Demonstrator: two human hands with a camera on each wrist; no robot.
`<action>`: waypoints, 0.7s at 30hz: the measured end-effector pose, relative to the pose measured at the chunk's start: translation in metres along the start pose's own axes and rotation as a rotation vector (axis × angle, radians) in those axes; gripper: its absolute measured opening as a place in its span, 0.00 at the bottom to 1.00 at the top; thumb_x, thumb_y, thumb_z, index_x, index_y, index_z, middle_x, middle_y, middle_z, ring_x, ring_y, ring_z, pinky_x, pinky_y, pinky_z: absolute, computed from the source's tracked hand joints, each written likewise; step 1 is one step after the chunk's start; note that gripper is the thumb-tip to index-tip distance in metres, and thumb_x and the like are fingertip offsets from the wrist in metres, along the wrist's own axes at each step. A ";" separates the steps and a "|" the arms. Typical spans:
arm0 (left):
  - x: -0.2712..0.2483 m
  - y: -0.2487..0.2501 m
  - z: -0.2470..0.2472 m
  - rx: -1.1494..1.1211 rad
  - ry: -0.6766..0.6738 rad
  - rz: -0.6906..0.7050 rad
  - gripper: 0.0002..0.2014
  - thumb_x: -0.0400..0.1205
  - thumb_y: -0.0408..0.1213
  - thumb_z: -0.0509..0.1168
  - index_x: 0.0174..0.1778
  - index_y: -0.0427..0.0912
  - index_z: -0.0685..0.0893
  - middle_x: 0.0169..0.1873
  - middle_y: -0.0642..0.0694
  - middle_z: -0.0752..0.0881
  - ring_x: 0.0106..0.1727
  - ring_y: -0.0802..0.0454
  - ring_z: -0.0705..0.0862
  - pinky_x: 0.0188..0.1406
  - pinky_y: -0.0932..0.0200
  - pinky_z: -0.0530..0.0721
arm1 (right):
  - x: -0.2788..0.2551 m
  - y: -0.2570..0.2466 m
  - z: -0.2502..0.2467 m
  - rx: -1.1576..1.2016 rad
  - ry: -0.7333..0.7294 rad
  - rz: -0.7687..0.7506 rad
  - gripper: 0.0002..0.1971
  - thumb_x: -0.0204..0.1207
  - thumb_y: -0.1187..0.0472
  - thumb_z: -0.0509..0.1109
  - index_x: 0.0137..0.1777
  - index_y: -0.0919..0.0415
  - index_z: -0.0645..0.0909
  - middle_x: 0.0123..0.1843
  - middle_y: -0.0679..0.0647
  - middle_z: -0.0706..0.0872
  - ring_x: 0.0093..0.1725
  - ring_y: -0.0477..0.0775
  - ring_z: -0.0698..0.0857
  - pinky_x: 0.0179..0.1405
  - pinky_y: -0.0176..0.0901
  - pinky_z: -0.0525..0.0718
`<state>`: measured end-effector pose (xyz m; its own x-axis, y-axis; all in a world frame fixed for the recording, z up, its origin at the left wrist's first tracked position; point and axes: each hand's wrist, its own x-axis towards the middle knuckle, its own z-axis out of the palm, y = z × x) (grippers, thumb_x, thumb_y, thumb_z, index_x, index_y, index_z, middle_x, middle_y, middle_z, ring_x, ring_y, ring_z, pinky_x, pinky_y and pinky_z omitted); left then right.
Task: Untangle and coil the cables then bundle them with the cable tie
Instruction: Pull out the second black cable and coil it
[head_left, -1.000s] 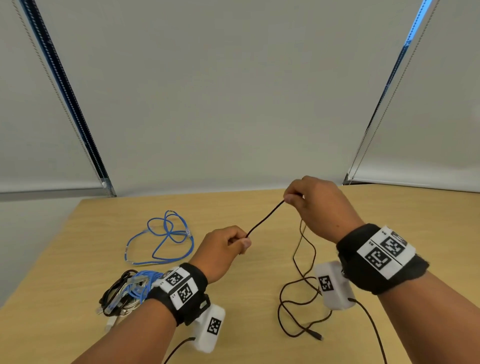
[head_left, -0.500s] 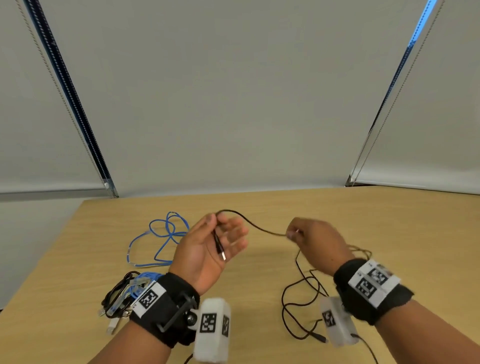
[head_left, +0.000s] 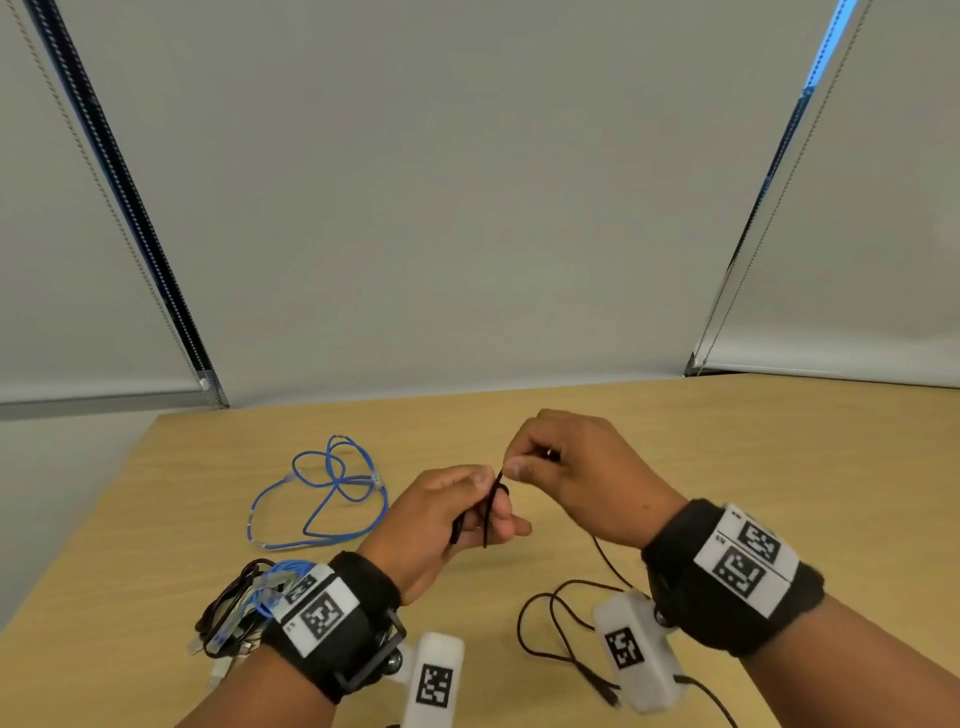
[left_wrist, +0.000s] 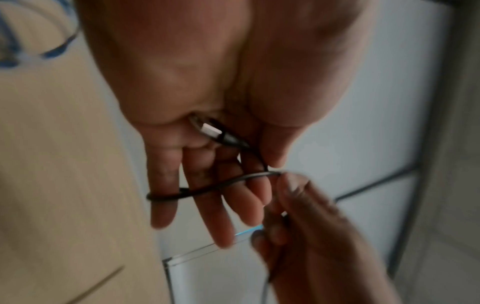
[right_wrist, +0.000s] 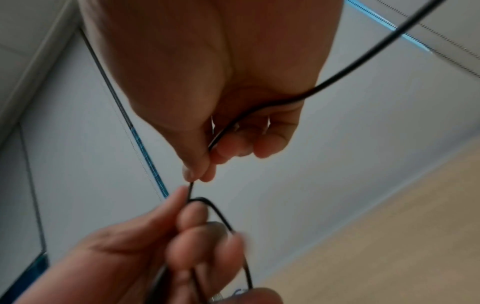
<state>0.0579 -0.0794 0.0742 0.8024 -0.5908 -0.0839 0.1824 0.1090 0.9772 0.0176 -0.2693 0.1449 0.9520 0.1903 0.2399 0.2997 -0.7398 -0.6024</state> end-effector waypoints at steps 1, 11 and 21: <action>-0.003 0.005 0.002 -0.083 -0.028 -0.007 0.17 0.85 0.47 0.61 0.39 0.39 0.87 0.31 0.38 0.84 0.45 0.35 0.90 0.59 0.38 0.88 | 0.002 0.001 -0.002 0.073 0.016 0.014 0.03 0.80 0.55 0.74 0.45 0.51 0.89 0.42 0.44 0.89 0.43 0.42 0.85 0.48 0.43 0.85; -0.013 0.029 0.004 -0.649 0.009 0.177 0.15 0.87 0.42 0.60 0.37 0.38 0.77 0.41 0.32 0.89 0.62 0.28 0.88 0.60 0.31 0.86 | -0.009 0.032 0.033 0.308 0.019 0.157 0.08 0.85 0.52 0.69 0.45 0.44 0.87 0.36 0.49 0.89 0.33 0.45 0.86 0.38 0.42 0.86; 0.010 0.013 -0.001 0.074 0.413 0.366 0.12 0.91 0.31 0.56 0.50 0.31 0.83 0.60 0.46 0.92 0.67 0.51 0.87 0.70 0.40 0.82 | -0.041 0.031 0.055 0.275 -0.251 0.172 0.03 0.82 0.50 0.70 0.49 0.45 0.86 0.40 0.45 0.90 0.39 0.46 0.90 0.45 0.43 0.90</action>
<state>0.0689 -0.0837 0.0859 0.9648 -0.1605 0.2082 -0.1783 0.1825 0.9669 -0.0085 -0.2643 0.0745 0.9652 0.2555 -0.0554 0.1075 -0.5810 -0.8067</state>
